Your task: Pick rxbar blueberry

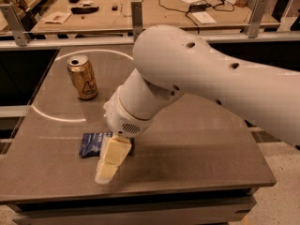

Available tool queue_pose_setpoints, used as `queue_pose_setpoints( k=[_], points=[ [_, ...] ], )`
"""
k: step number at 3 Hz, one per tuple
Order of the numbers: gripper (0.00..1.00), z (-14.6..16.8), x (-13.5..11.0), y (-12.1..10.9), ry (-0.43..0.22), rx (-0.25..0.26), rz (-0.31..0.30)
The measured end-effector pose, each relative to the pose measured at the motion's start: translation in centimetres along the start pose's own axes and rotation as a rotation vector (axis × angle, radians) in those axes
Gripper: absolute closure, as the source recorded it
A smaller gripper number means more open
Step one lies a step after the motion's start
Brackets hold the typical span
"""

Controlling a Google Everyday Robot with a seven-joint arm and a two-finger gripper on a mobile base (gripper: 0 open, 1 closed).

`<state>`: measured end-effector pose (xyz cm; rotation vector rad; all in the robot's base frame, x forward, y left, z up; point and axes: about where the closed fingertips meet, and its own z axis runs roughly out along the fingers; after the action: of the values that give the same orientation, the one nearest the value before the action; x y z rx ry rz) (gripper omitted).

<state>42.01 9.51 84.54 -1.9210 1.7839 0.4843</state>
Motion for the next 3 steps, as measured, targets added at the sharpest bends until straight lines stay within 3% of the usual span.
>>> queue_pose_setpoints(
  k=[1,2,3],
  points=[
    [0.00,2.25,1.92,-0.18,0.018,-0.014,0.027],
    [0.00,2.62,2.15,-0.22,0.022,-0.015,0.030],
    [0.14,2.87,2.38,-0.17,0.023,-0.019,0.033]
  ],
)
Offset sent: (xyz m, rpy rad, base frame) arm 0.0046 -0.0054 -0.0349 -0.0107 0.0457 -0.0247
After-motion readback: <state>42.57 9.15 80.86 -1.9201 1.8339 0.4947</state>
